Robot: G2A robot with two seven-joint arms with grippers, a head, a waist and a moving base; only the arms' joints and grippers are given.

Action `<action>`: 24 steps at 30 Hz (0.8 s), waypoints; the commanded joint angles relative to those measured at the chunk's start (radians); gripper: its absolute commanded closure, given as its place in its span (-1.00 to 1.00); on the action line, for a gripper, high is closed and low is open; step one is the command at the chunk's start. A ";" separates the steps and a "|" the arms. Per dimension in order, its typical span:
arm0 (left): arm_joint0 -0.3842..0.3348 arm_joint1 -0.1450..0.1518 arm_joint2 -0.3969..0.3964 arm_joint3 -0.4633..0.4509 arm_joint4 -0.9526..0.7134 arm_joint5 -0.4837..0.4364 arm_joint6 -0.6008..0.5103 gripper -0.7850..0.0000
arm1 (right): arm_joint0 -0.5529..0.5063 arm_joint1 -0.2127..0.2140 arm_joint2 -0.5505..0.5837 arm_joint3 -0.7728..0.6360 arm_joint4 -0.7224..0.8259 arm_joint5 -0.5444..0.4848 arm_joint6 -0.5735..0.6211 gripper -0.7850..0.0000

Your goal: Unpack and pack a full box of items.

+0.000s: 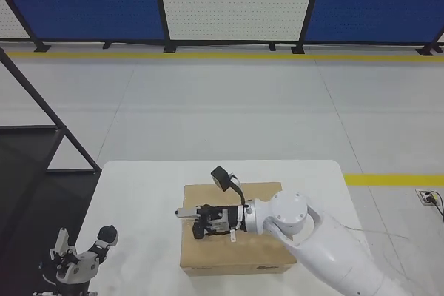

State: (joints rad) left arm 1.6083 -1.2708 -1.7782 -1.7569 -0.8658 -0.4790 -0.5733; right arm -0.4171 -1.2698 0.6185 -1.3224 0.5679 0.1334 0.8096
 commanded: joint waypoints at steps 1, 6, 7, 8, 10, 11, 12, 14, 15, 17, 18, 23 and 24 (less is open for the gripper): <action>0.007 -0.001 -0.006 -0.006 0.000 -0.003 0.004 -1.00 | 0.020 -0.021 -0.022 0.038 0.007 -0.006 -0.018 -1.00; 0.021 -0.002 -0.017 -0.005 -0.001 -0.012 0.006 -1.00 | 0.058 -0.070 -0.060 0.143 0.038 -0.014 -0.044 -1.00; 0.022 -0.002 -0.018 -0.004 -0.001 -0.014 0.007 -1.00 | 0.063 -0.079 -0.065 0.162 0.044 -0.018 -0.043 -1.00; 0.023 -0.003 -0.018 -0.003 -0.001 -0.015 0.008 -1.00 | 0.067 -0.086 -0.069 0.179 0.049 -0.023 -0.041 -1.00; 0.023 -0.004 -0.017 -0.001 0.002 -0.018 0.013 -1.00 | 0.074 -0.101 -0.078 0.211 0.052 -0.025 -0.040 -1.00; 0.023 -0.004 -0.015 -0.001 0.004 -0.018 0.014 -1.00 | 0.076 -0.108 -0.081 0.224 0.055 -0.027 -0.039 -1.00; 0.022 -0.005 -0.013 -0.001 0.006 -0.018 0.016 -1.00 | 0.078 -0.114 -0.085 0.237 0.055 -0.027 -0.036 -1.00; 0.019 -0.006 -0.007 -0.003 0.013 -0.018 0.021 -1.00 | 0.082 -0.124 -0.087 0.260 0.053 -0.029 -0.036 -1.00; 0.018 -0.007 -0.004 -0.004 0.016 -0.017 0.022 -1.00 | 0.082 -0.128 -0.087 0.271 0.051 -0.029 -0.036 -1.00; 0.015 -0.007 0.001 -0.006 0.023 -0.015 0.022 -1.00 | 0.082 -0.134 -0.082 0.288 0.047 -0.033 -0.036 -1.00; 0.013 -0.008 0.004 -0.007 0.027 -0.014 0.023 -1.00 | 0.081 -0.135 -0.077 0.294 0.044 -0.036 -0.034 -1.00; 0.005 -0.009 0.016 -0.007 0.046 -0.010 0.031 -1.00 | 0.061 -0.125 -0.036 0.297 0.018 -0.049 -0.026 -1.00; 0.002 -0.010 0.017 -0.007 0.048 -0.010 0.033 -1.00 | 0.055 -0.120 -0.026 0.292 0.009 -0.049 -0.023 -1.00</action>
State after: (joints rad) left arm 1.6125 -1.2802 -1.7625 -1.7635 -0.8195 -0.4893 -0.5423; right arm -0.3576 -1.3937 0.5840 -1.0261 0.5841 0.0838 0.7841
